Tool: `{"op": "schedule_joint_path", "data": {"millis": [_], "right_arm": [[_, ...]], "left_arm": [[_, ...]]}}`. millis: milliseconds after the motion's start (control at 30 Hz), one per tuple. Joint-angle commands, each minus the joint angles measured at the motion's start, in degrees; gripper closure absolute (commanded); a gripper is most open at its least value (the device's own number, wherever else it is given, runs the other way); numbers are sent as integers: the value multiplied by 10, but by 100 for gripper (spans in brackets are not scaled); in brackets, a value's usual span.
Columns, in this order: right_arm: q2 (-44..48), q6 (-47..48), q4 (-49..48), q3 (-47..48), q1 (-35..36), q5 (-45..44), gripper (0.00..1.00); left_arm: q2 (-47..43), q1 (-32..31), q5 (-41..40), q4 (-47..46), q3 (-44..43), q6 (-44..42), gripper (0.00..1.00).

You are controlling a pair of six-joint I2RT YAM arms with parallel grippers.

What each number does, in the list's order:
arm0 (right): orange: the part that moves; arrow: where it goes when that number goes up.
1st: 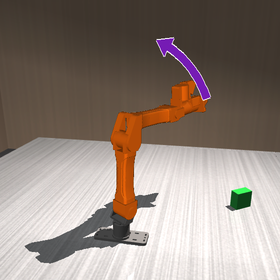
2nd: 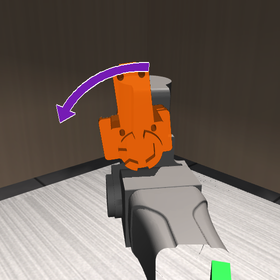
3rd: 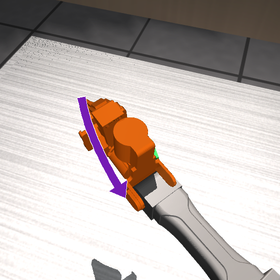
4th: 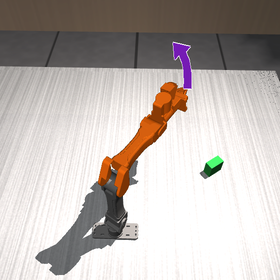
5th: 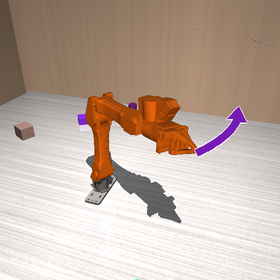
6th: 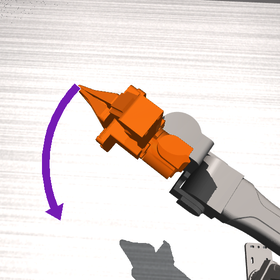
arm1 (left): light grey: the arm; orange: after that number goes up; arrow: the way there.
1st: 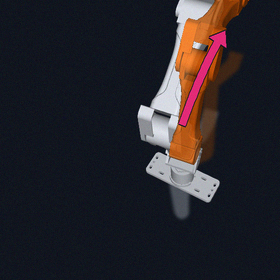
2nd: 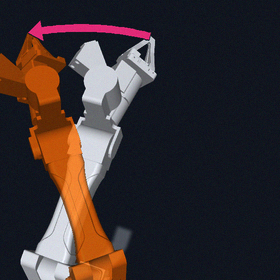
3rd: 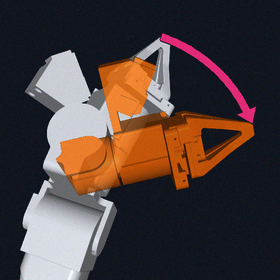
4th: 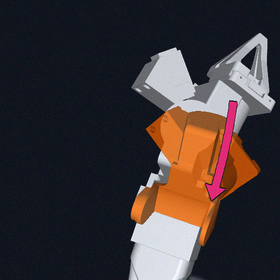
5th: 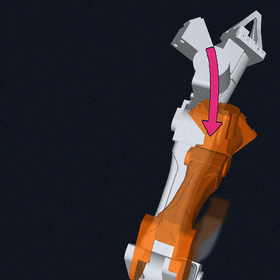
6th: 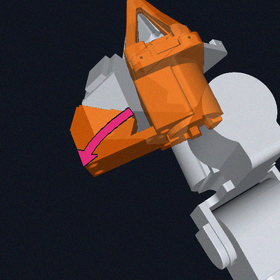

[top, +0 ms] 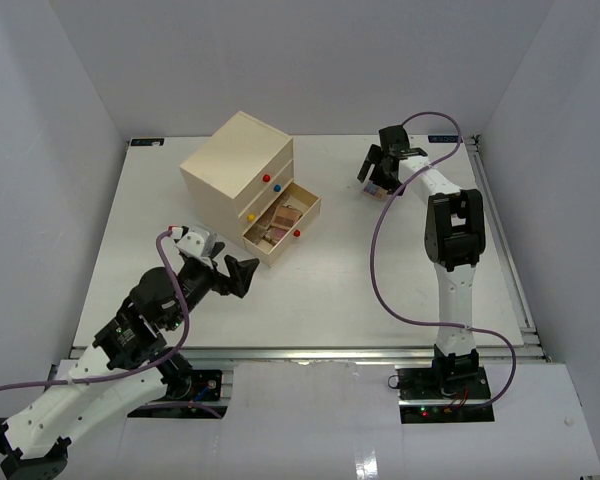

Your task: Organize the makeup

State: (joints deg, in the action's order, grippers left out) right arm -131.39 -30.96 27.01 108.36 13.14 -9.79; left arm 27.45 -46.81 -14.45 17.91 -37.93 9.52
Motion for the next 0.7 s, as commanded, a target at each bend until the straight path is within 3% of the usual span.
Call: {"op": "schedule_joint_path", "data": {"millis": [0, 467, 667], "right_arm": [[-18, -13, 14, 25, -3, -4, 10], [23, 6, 3, -32, -7, 8, 10], [-10, 9, 5, -8, -7, 23, 10]], "left_arm": [[-10, 3, -12, -4, 3, 1, 2], [-27, 2, -12, -7, 5, -1, 2], [-31, 2, -13, -9, 7, 0, 2]]}}
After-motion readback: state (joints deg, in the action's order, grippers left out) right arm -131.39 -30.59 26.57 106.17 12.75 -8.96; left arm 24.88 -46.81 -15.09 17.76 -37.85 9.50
